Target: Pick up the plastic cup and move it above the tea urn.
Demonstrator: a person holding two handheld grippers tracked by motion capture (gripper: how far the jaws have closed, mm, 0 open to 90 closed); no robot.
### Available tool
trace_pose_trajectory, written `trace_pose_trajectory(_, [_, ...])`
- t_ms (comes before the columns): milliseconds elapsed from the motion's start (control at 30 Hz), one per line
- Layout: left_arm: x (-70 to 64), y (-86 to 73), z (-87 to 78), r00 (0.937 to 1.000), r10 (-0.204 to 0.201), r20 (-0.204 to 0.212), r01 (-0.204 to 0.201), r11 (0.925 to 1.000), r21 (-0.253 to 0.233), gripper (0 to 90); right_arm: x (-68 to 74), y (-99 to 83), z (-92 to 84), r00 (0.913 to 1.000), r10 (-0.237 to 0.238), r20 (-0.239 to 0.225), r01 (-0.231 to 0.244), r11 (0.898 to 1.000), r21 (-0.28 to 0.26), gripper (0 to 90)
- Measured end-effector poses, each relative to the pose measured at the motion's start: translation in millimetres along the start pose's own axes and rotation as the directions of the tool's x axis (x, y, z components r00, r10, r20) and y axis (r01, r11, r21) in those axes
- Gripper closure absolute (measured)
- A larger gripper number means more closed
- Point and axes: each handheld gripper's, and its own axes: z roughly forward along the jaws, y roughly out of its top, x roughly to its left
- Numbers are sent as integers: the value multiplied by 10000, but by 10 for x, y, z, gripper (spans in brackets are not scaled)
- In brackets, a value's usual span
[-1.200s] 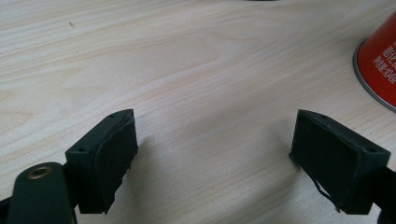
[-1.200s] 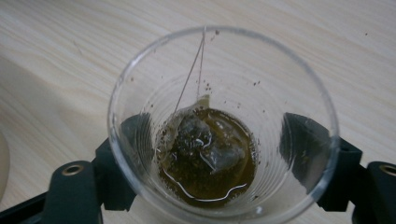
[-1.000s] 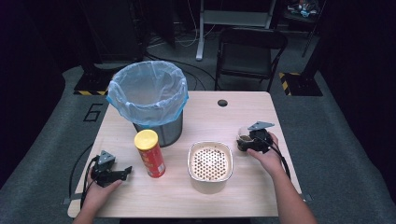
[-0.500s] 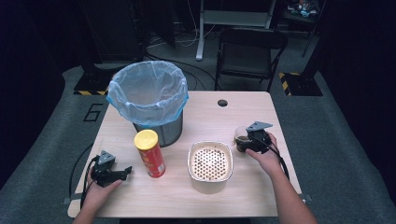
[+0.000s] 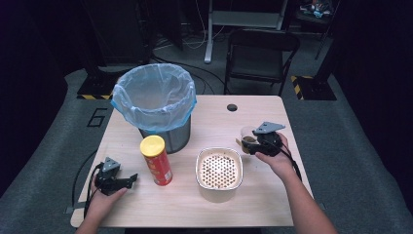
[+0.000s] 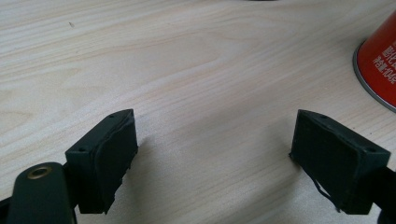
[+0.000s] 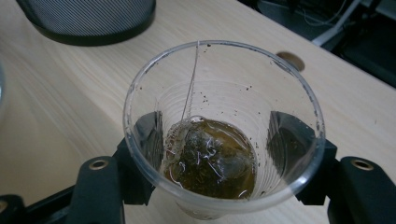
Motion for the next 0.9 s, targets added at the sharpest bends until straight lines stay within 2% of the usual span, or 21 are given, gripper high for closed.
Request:
trace_pose_trajectory(67, [0,0,0,10000,-3,1,3,10000,-3,141,16,35,-14,9999,-102,-33,102,9999,-80,362])
trace_pose_trajectory(133, [0,0,0,10000,1,1,-1,10000,3,141,50,142,-54,9988,-487,-63,485,9984,-293,362])
trace_pose_trajectory(300, [0,0,0,10000,1,0,-1,10000,1,141,75,289,-88,9963,-852,-76,847,9950,-534,363])
trace_pose_trajectory(333, [0,0,0,10000,1,2,-1,10000,3,141,94,356,-101,9940,-1091,-26,1088,9925,-563,365])
trace_pose_trajectory(367, [0,0,0,10000,1,2,-1,10000,3,141,94,356,-101,9940,-1091,-26,1088,9925,-563,365])
trace_pose_trajectory(433, [0,0,0,10000,2,3,-2,10000,3,141,115,413,-109,9898,-1427,53,1427,9878,-622,367])
trace_pose_trajectory(500, [1,0,0,10000,4,2,-4,10000,6,141,130,480,-111,9835,-1808,18,1804,9809,-729,369])
trace_pose_trajectory(567, [0,0,0,10000,0,3,0,10000,5,141,136,497,-106,9824,-1867,-71,1855,9792,-818,370])
trace_pose_trajectory(600, [0,0,0,10000,-4,1,4,10000,0,141,150,520,-99,9793,-2010,-258,1972,9745,-1074,373])
trace_pose_trajectory(800, [0,0,0,10000,0,3,0,10000,1,141,193,552,-63,9735,-2146,-789,2002,9668,-1587,376])
trace_pose_trajectory(900, [0,0,0,10000,0,2,0,10000,1,141,221,569,-33,9630,-2497,-1011,2284,9558,-1850,379])
